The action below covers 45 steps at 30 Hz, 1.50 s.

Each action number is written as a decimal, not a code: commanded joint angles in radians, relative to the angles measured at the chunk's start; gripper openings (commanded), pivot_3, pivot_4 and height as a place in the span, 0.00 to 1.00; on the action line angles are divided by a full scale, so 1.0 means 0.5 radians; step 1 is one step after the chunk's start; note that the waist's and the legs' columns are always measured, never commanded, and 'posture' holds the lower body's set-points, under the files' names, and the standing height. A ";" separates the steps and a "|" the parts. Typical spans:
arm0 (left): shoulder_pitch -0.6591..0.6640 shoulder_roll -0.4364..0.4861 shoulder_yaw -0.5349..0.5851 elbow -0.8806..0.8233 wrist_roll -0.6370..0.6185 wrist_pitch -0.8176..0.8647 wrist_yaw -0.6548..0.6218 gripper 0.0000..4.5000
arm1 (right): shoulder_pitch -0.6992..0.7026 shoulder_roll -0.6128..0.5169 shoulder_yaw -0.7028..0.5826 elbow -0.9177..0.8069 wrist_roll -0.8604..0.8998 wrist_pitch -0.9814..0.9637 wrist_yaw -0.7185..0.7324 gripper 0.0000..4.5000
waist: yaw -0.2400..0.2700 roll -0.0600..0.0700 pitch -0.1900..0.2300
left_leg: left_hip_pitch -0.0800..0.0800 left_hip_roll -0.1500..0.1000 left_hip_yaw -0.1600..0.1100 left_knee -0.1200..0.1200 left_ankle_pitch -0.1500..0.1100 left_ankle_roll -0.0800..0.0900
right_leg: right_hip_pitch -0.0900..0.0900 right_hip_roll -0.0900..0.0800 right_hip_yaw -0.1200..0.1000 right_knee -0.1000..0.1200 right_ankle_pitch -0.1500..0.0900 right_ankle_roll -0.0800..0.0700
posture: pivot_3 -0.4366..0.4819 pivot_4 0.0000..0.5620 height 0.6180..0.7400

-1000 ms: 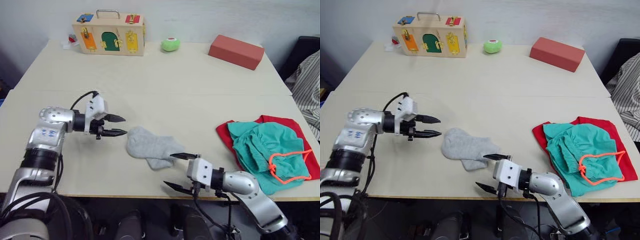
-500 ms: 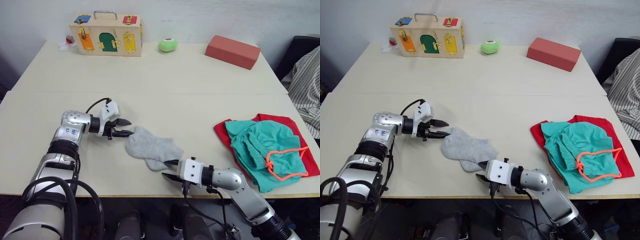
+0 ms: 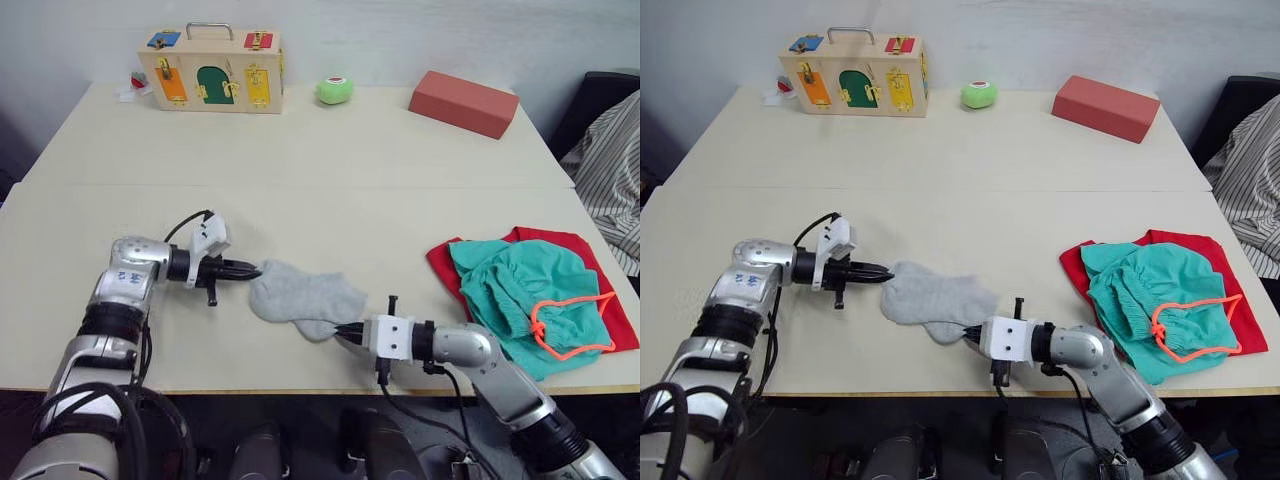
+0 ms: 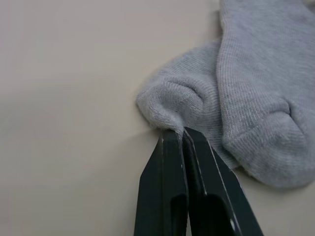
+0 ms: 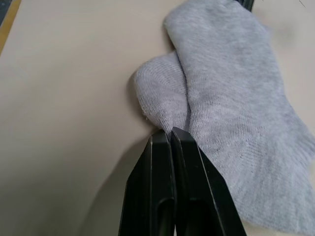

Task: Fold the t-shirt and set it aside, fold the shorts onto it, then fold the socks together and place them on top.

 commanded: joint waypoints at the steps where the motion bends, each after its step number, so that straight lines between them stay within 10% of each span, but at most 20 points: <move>1: 0.192 0.089 0.115 -0.415 -0.125 0.191 0.057 0.01 | -0.085 -0.078 -0.072 0.173 0.080 -0.146 0.170 0.00 | -0.001 0.000 0.000 | 0.000 0.000 0.000 0.000 0.000 0.000 | 0.000 0.000 0.000 0.000 0.000 0.000 | 0.48 0.27 1.00; 16: 0.858 0.069 0.373 -1.336 -0.435 0.710 0.539 0.01 | -0.409 0.003 -0.096 0.760 0.227 -0.437 0.485 0.00 | 0.007 0.000 0.000 | 0.004 0.000 -0.001 0.000 -0.001 -0.001 | 0.002 -0.004 0.002 0.001 0.000 -0.001 | 0.48 0.27 1.00; 24: 1.055 0.203 0.573 -1.506 -0.673 1.019 0.544 0.49 | -0.292 -0.154 -0.248 0.538 0.462 -0.255 0.661 0.42 | 0.014 0.002 0.001 | 0.004 0.001 -0.002 -0.001 -0.006 -0.002 | 0.002 -0.006 0.002 0.000 -0.001 -0.002 | 0.48 0.27 1.00; 31: 1.152 0.461 0.790 -1.780 -1.229 1.994 0.576 0.92 | -0.506 -0.228 -0.516 0.208 1.048 1.365 0.293 0.89 | -0.009 0.006 0.003 | 0.005 0.004 -0.004 -0.003 -0.009 -0.004 | 0.001 -0.007 0.002 0.002 -0.003 -0.006 | 0.48 0.27 1.00; 45: 0.952 -0.215 0.605 -2.050 -1.267 2.645 1.440 1.00 | -1.001 0.211 -0.413 0.464 1.112 2.444 -0.083 0.85 | 0.003 0.017 -0.001 | 0.008 -0.006 -0.003 -0.019 -0.003 -0.005 | 0.002 -0.011 0.002 -0.003 -0.003 -0.006 | 0.48 0.27 1.00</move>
